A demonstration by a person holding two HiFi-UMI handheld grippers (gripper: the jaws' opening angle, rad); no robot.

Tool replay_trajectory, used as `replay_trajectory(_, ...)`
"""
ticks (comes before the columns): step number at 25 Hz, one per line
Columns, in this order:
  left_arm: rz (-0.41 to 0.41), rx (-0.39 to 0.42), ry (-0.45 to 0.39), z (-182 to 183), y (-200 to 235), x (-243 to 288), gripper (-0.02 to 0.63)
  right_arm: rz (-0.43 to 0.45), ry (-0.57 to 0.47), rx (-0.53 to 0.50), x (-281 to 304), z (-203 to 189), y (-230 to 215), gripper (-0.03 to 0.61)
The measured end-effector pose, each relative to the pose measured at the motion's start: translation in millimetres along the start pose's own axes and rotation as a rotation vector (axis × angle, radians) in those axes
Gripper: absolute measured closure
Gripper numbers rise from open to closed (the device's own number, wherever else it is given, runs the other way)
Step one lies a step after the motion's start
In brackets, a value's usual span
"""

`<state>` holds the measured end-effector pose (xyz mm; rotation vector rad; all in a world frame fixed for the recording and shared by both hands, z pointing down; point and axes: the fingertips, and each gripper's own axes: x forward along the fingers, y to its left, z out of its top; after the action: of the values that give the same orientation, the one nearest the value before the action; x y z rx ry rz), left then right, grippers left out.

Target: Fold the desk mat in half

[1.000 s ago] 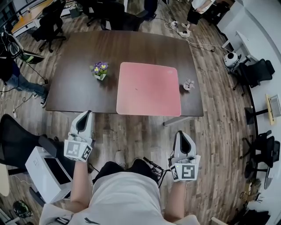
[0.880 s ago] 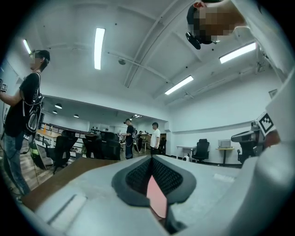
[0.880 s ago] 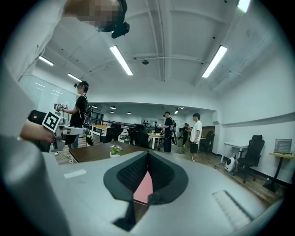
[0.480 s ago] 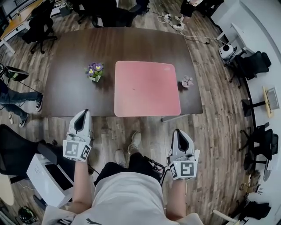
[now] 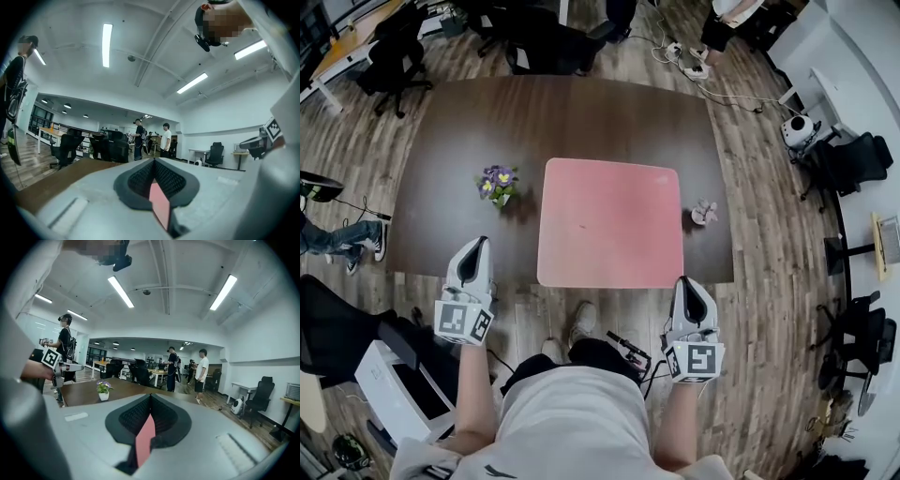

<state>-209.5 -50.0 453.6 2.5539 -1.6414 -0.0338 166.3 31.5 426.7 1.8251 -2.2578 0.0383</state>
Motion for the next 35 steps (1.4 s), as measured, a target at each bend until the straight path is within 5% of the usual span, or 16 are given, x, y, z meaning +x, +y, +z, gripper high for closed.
replay_trajectory(15, -0.020, 0.045, 0.055, -4, -35, 122, 0.609, -0.016, 0.012, 0.019, 81, -1, -108, 0.575)
replay_trajectory(29, -0.071, 0.044, 0.108, -21, -15, 147, 0.609, -0.079, -0.006, 0.038, 101, 8, -106, 0.575)
replay_trajectory(35, -0.124, -0.002, 0.248, -69, -19, 151, 0.609, -0.077, 0.008, 0.033, 102, 0, -100, 0.576)
